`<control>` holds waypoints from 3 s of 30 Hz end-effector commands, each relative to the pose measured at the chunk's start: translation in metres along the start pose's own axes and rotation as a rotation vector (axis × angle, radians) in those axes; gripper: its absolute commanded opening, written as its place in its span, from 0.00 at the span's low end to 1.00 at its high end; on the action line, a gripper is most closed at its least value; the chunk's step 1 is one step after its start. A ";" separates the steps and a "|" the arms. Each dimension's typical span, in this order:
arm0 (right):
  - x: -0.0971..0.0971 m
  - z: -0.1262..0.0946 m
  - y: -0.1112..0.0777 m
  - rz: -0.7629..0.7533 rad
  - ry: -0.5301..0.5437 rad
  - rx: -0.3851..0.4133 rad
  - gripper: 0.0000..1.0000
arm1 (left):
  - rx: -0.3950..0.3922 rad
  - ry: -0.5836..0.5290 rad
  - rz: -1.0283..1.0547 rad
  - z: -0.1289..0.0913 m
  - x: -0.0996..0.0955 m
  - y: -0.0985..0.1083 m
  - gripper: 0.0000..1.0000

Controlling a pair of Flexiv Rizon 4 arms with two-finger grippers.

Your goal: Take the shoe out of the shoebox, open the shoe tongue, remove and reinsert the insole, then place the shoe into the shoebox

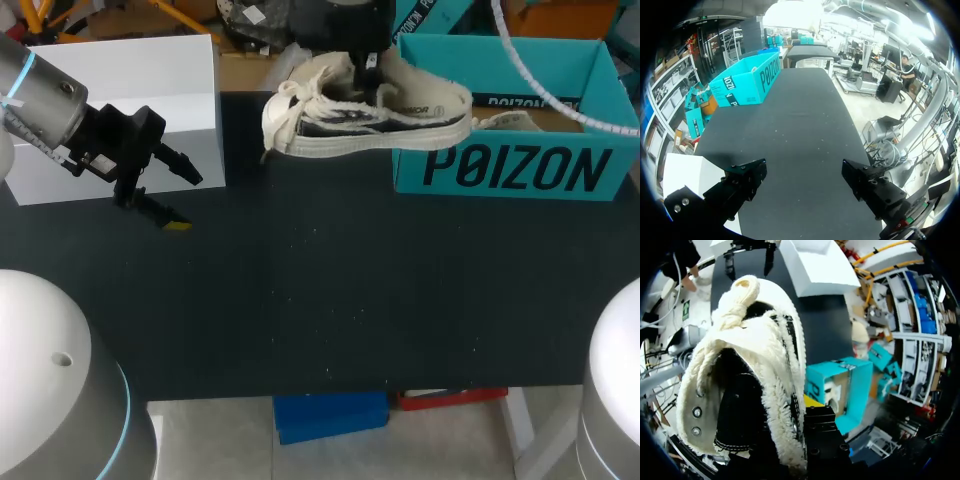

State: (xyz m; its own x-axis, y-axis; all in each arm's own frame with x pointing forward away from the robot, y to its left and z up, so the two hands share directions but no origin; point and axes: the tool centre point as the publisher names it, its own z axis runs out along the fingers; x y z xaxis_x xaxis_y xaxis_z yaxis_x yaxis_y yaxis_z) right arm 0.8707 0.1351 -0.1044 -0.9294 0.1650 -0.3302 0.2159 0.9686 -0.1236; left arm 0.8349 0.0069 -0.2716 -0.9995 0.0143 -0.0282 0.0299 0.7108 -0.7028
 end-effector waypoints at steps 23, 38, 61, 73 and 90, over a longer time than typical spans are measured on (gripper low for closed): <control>-0.216 0.143 -0.174 -0.270 0.002 -0.086 0.00 | -0.002 -0.003 0.001 0.000 0.001 0.000 1.00; -0.260 0.164 -0.170 -0.231 -0.006 -0.091 0.00 | -0.002 -0.003 0.001 0.000 0.001 0.000 1.00; -0.287 0.210 -0.150 -0.103 -0.063 -0.169 0.00 | -0.002 -0.003 0.001 0.000 0.001 0.000 1.00; -0.306 0.259 -0.155 -0.009 0.019 -0.170 0.00 | -0.002 -0.003 0.001 0.000 0.001 0.000 1.00; -0.290 0.301 -0.145 0.088 0.112 -0.137 0.00 | -0.002 -0.003 0.001 0.000 0.001 0.000 1.00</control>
State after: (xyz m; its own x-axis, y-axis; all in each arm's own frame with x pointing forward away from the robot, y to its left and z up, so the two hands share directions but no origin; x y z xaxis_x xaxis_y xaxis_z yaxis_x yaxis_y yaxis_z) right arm 1.1956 -0.1116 -0.2682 -0.9384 0.2591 -0.2288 0.2581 0.9655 0.0349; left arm 0.8349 0.0070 -0.2716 -0.9995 0.0142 -0.0282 0.0299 0.7108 -0.7027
